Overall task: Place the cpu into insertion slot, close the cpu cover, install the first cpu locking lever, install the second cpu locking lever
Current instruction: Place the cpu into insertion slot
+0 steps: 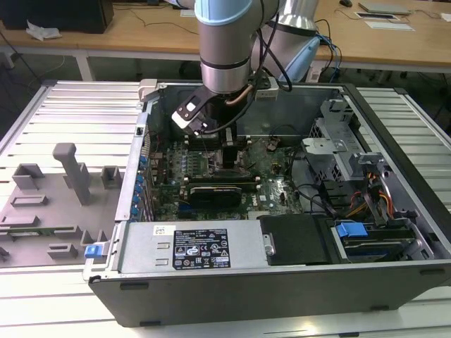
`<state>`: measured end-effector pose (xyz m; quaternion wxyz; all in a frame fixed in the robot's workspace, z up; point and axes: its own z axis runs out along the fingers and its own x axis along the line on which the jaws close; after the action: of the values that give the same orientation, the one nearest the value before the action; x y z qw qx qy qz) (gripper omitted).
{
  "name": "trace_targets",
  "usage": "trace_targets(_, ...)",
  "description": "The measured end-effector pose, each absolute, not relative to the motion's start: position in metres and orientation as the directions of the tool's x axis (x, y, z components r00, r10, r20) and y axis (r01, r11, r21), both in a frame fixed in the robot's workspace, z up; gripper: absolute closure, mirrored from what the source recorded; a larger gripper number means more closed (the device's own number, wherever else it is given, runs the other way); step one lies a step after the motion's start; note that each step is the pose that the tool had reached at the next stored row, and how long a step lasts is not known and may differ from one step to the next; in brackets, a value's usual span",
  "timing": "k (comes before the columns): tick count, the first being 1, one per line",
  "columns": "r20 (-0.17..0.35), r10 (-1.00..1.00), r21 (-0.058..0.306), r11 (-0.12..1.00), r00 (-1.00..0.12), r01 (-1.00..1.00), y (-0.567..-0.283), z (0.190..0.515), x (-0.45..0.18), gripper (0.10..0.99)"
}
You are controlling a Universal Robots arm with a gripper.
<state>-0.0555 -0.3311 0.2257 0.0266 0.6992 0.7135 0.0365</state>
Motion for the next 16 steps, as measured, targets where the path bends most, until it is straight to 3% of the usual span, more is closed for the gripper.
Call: trace_targets(16,0.008,1.000,0.090,0.003,-0.004,0.996,-0.329,0.213,-0.056,0.545)
